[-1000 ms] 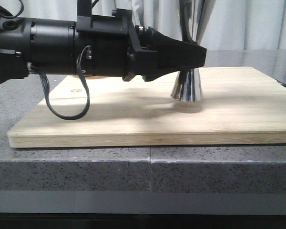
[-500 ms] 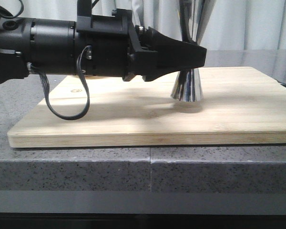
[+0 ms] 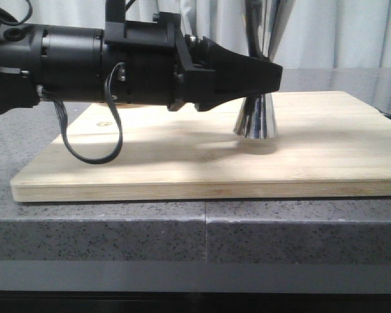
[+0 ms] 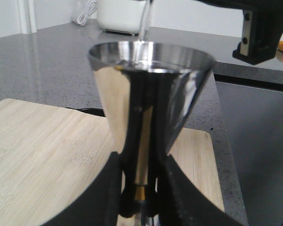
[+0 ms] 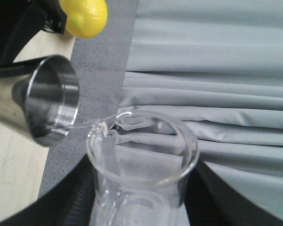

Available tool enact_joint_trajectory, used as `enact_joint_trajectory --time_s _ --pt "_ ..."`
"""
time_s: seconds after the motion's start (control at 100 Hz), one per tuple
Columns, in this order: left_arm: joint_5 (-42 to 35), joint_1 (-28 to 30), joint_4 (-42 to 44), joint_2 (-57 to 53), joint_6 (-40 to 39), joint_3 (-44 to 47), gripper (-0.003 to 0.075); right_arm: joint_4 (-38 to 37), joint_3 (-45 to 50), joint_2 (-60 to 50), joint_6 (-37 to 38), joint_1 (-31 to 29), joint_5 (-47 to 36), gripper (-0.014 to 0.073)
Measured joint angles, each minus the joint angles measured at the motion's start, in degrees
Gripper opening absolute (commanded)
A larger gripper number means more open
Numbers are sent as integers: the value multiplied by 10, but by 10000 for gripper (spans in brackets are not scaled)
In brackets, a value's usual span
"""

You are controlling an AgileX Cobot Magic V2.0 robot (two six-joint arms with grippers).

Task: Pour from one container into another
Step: 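Tilt the beaker with the right gripper, pouring liquid into the jigger cup, then tilt the beaker upright with the right gripper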

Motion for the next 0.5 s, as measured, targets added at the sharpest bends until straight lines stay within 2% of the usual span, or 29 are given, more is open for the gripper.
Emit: enact_joint_trajectory --time_s 0.21,0.5 --pt "0 0 0 0 0 0 -21 62 0 0 0 0 -1 150" --pt "0 0 0 0 0 0 -21 233 0 0 1 0 -1 150"
